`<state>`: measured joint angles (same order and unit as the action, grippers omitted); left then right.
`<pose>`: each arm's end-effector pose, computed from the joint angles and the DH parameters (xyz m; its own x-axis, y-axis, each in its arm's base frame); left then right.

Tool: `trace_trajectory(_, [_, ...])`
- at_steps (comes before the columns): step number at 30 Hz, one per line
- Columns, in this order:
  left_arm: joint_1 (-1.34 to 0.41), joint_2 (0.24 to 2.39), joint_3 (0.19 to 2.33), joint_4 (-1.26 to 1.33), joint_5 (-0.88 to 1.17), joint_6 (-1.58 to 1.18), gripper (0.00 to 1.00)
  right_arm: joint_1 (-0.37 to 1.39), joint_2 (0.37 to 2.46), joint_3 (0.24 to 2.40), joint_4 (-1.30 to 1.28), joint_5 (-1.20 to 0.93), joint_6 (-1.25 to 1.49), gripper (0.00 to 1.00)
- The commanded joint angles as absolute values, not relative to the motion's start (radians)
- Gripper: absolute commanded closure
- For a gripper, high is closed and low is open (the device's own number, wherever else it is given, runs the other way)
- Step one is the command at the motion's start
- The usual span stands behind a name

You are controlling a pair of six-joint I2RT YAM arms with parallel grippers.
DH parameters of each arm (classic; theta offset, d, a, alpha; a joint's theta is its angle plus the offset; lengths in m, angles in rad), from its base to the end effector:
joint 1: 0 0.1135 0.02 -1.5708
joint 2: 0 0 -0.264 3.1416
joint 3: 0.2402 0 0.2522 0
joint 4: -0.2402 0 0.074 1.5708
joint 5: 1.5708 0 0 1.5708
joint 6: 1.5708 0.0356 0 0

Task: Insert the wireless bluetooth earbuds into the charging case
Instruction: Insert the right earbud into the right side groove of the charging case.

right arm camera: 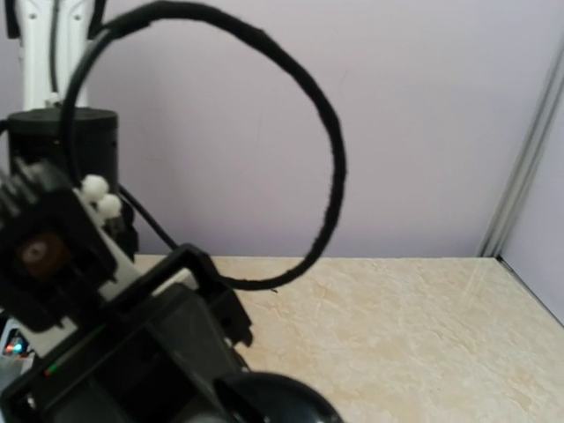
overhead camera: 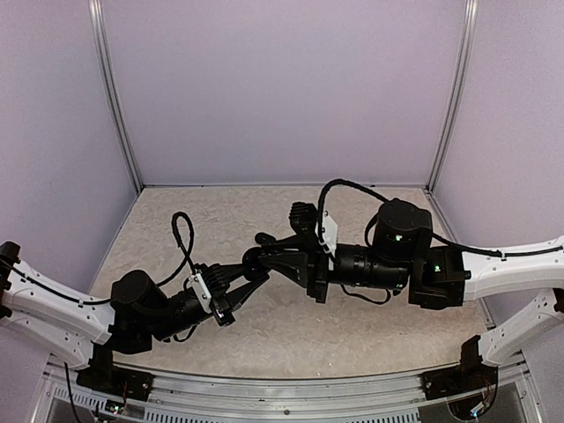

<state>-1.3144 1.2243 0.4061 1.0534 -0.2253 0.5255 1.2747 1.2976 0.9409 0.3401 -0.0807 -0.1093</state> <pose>0.0704 -0.2372 0.2494 0.4965 0.0344 -0.8674 0.7383 0.5087 0.4428 0.0873 0.2961 0.3366 0.1017 -0.0391 -0.9940 -0.9716 0.2107 -0.1077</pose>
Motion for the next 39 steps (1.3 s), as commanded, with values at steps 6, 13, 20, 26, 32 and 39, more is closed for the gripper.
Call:
trace_trajectory(6, [-1.319, 1.208, 0.402, 1.143, -0.24, 0.52, 0.89, 1.284, 1.286, 0.915, 0.299, -0.018, -0.078, 1.0])
trace_trajectory(13, [-1.32, 1.215, 0.401, 1.153, -0.259, 0.52, 0.89, 1.284, 1.302, 0.925, 0.296, -0.028, -0.049, 1.0])
trace_trajectory(20, [-1.318, 1.224, 0.403, 1.169, -0.28, 0.527, 0.89, 1.283, 1.317, 0.926, 0.298, -0.039, -0.013, 1.0])
trace_trajectory(26, [-1.316, 1.232, 0.403, 1.173, -0.284, 0.529, 0.89, 1.287, 1.33, 0.931, 0.302, -0.056, -0.003, 1.0])
trace_trajectory(32, [-1.314, 1.232, 0.4, 1.176, -0.294, 0.531, 0.89, 1.289, 1.338, 0.936, 0.295, -0.066, 0.032, 1.0])
trace_trajectory(39, [-1.311, 1.232, 0.396, 1.182, -0.302, 0.531, 0.89, 1.29, 1.349, 0.938, 0.284, -0.076, 0.061, 1.0])
